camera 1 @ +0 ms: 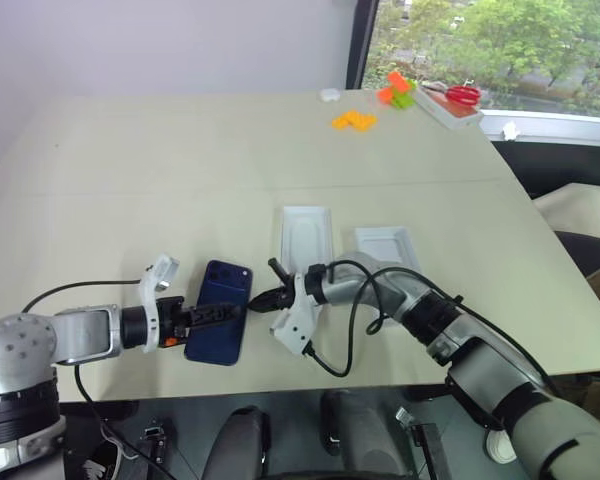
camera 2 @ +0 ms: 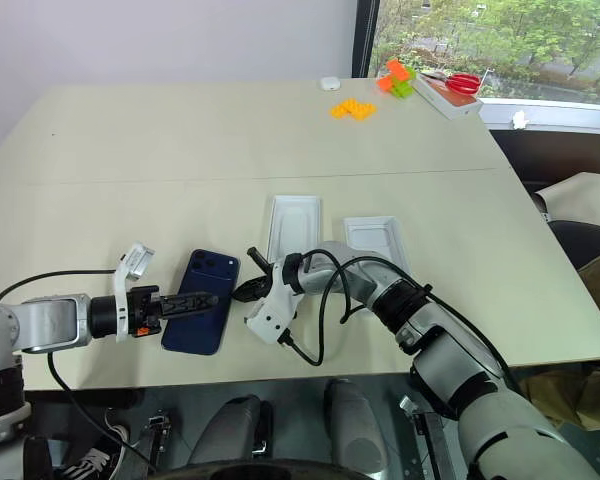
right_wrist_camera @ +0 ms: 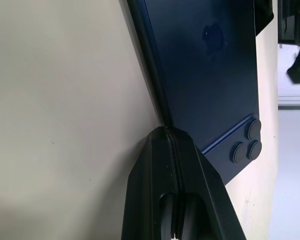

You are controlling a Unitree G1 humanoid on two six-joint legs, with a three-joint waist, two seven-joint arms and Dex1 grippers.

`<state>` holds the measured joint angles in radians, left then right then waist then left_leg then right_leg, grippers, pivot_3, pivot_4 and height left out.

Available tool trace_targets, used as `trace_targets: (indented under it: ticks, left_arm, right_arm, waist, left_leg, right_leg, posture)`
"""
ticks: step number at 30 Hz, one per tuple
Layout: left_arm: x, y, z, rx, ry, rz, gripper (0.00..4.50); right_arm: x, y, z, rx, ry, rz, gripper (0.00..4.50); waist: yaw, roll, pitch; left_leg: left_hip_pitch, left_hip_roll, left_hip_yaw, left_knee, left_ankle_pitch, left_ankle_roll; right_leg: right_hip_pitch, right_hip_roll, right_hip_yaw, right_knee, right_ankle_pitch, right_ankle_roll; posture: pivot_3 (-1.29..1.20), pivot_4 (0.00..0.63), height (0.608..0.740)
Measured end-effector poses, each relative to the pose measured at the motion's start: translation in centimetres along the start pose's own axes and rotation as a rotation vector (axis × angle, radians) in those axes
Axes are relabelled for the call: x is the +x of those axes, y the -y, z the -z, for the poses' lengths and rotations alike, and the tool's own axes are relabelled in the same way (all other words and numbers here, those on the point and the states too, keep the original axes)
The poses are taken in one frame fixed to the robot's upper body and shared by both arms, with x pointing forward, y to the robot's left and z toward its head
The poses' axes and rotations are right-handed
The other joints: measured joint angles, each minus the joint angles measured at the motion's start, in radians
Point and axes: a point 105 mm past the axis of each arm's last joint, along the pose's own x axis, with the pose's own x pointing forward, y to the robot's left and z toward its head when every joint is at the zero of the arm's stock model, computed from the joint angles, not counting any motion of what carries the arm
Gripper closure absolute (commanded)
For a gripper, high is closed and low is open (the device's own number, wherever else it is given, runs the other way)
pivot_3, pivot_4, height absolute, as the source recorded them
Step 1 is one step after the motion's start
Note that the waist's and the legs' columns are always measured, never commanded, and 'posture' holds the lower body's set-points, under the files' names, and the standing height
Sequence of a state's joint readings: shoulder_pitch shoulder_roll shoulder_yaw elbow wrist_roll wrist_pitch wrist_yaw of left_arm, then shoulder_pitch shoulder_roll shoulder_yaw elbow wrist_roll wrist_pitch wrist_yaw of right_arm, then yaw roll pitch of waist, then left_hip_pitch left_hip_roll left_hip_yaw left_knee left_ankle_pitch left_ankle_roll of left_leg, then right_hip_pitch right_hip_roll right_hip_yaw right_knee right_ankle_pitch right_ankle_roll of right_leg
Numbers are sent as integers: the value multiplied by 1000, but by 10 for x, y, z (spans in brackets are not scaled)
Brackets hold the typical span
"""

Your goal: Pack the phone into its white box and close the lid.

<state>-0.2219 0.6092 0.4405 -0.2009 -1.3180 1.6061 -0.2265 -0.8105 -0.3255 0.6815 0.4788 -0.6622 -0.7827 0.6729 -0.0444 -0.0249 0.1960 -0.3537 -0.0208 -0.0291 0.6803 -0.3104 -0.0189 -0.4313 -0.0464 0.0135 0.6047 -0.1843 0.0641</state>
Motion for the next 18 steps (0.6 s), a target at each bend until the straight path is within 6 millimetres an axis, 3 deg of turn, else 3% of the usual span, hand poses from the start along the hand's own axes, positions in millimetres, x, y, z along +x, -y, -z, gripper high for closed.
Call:
trace_targets:
  ticks: [1,4,11,18]
  left_arm:
    - [0,-1,0,0,0,-6,25]
    - [0,-3,0,-6,1,-20,936]
    - [-1,-7,2,-54,9,-10,4355]
    - [-2,-8,2,-91,26,27,4465]
  right_arm:
    - [0,0,0,0,0,0,4500]
    - [0,0,0,2,-2,0,4500]
    - [-2,-1,2,4,-5,0,4500]
    - [-4,-1,3,12,-9,1,4500]
  waist:
    - [0,0,0]
    - [0,0,0]
    - [0,0,0]
    - [0,0,0]
  left_leg:
    - [0,0,0,0,0,0]
    - [0,0,0,0,0,0]
    - [0,0,0,0,0,0]
    - [0,0,0,0,0,0]
  right_leg:
    - [0,0,0,0,0,0]
    - [0,0,0,0,0,0]
    - [0,0,0,0,0,0]
    - [0,0,0,-1,0,0]
  posture:
    - [0,150,740]
    - [0,150,740]
    - [0,150,740]
    - [0,150,740]
